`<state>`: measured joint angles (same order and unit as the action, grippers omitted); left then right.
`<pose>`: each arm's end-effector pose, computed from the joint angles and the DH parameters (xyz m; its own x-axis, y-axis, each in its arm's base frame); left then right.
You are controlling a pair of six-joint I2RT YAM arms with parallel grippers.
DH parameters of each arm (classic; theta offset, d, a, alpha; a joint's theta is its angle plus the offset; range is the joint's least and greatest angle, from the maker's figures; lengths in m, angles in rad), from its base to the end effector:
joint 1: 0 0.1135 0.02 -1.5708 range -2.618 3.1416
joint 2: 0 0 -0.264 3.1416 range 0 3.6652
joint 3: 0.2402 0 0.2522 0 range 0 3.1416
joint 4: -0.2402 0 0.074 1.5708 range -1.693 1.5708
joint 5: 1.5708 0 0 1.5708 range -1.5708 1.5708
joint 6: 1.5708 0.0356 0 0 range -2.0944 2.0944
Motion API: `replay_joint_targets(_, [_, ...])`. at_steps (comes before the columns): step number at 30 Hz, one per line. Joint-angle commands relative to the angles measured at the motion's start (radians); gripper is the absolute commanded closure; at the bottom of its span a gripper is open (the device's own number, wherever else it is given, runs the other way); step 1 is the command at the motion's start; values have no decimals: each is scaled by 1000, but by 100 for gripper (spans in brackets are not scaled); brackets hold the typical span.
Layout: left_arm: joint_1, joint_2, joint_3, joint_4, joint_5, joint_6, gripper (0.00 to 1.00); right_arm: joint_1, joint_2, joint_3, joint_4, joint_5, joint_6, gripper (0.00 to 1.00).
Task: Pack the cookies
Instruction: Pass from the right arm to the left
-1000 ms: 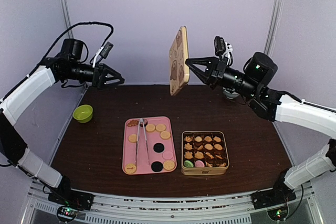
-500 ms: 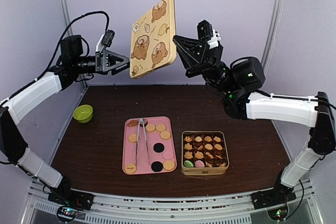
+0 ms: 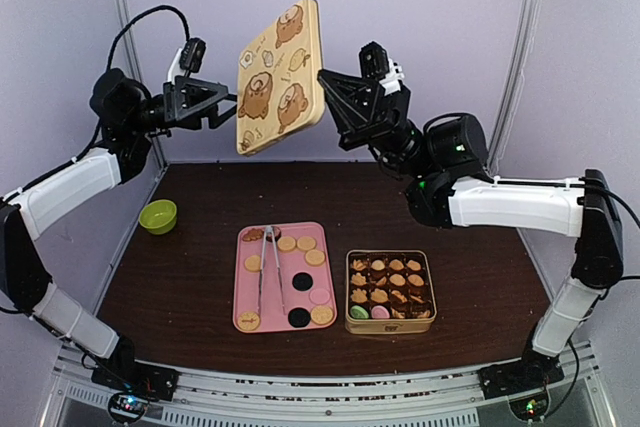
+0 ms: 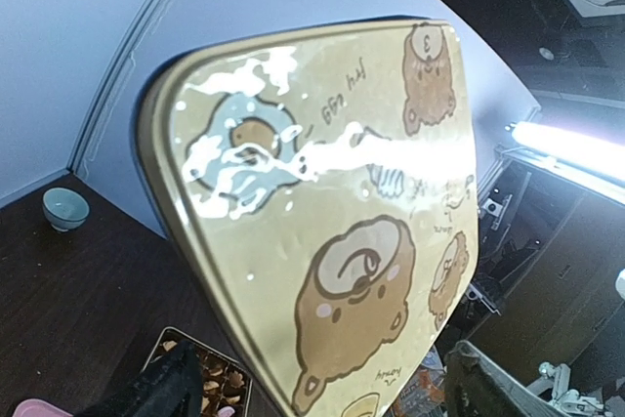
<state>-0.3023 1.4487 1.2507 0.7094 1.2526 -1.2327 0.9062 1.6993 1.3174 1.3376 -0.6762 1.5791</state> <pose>0.2898 -0.1258 0.4278 -0.6789 -0.0974 -0.7278 0.7339 -0.1202 -0.6685 0.2059 0.2989 0.4228 -0.8408 0.1914 -0.5063 -0.4967 -0.6445 0.5813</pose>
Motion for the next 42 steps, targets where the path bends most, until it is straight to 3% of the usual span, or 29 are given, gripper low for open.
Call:
replay_joint_targets(1, [-3,-29,-12,188,25,-119,14,12,31,52,75,-17,38,100])
replay_joint_targets(16, [-2,-36,-31,213,50,-124,54,16,37,36,-37,-63,-25,99])
replay_joint_targets(18, [-3,-30,-31,213,53,-122,61,16,27,21,-76,-72,-54,94])
replay_joint_targets(20, [-2,-28,-31,207,54,-119,77,16,19,7,-95,-79,-71,90])
replay_joint_targets(22, [-3,-26,-31,197,58,-117,84,14,16,-2,-97,-84,-77,87])
replay_joint_targets(25, [-3,-27,-36,195,62,-117,84,12,13,-6,-109,-94,-88,80])
replay_joint_targets(29, [-2,-30,-37,192,67,-117,84,-15,-3,-15,-156,-150,-122,61])
replay_joint_targets(31, [-3,-32,-41,189,71,-113,83,-48,-24,-25,-232,-196,-175,46])
replay_joint_targets(33, [-2,-34,-46,176,73,-102,83,-79,-51,-30,-350,-240,-262,42])
replay_joint_targets(39, [-1,-40,-39,52,78,21,84,-102,-158,67,-1098,-210,-780,45])
replay_joint_targets(42, [-2,-37,-42,21,70,49,86,-97,-180,34,-1145,-199,-809,48])
